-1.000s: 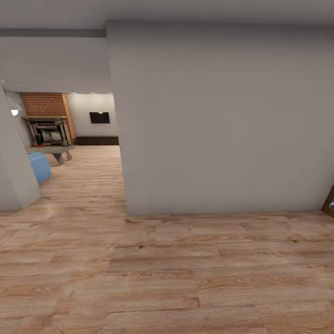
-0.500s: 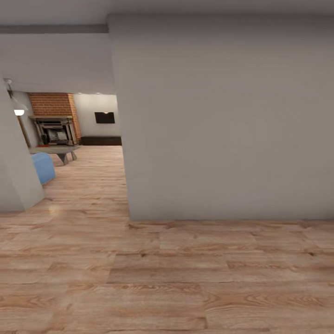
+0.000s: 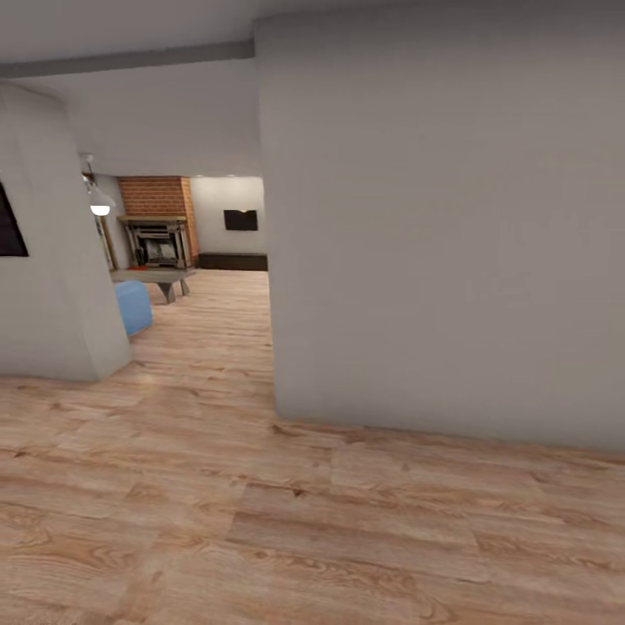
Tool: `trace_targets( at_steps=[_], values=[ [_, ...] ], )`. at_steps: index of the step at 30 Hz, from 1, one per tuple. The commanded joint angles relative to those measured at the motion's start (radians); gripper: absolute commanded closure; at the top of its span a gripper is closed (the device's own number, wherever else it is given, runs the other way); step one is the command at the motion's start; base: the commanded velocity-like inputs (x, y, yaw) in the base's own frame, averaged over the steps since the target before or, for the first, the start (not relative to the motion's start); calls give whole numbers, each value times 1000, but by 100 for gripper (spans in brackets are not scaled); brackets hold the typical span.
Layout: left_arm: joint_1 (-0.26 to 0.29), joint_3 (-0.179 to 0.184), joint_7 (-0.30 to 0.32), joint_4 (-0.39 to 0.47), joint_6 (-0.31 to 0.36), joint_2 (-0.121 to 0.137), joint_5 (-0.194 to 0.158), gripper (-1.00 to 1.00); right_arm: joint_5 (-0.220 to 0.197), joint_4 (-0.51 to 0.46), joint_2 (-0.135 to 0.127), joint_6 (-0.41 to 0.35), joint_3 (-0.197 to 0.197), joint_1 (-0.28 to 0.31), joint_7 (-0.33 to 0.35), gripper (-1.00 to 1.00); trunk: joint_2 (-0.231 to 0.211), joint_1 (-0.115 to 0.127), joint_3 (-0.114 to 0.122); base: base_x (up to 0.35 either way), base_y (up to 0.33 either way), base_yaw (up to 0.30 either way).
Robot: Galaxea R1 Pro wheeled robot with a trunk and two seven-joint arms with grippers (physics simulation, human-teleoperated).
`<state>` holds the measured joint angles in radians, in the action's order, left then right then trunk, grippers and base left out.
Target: Move the two storage containers from the living room to the garage. In the garage, place one container on the floor and stack the other container on top of it (either order is fine).
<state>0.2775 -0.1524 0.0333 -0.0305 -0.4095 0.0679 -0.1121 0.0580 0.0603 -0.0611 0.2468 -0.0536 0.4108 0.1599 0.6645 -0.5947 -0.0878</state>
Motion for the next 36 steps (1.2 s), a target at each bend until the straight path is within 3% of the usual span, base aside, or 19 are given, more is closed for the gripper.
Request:
trace_targets(
  at_steps=[1, 36],
  values=[
    [2, 1, 3, -3, -5, 0, -9, -100, 5, 4, 0, 8, -5, 2, 0, -100, 1, -1, -2, 327, 0, 298],
    [2, 1, 3, -3, -6, -4, -9, -100, 5, 4, 0, 8, -5, 2, -2, -100, 1, -1, -2, 327, 0, 300]
  ],
)
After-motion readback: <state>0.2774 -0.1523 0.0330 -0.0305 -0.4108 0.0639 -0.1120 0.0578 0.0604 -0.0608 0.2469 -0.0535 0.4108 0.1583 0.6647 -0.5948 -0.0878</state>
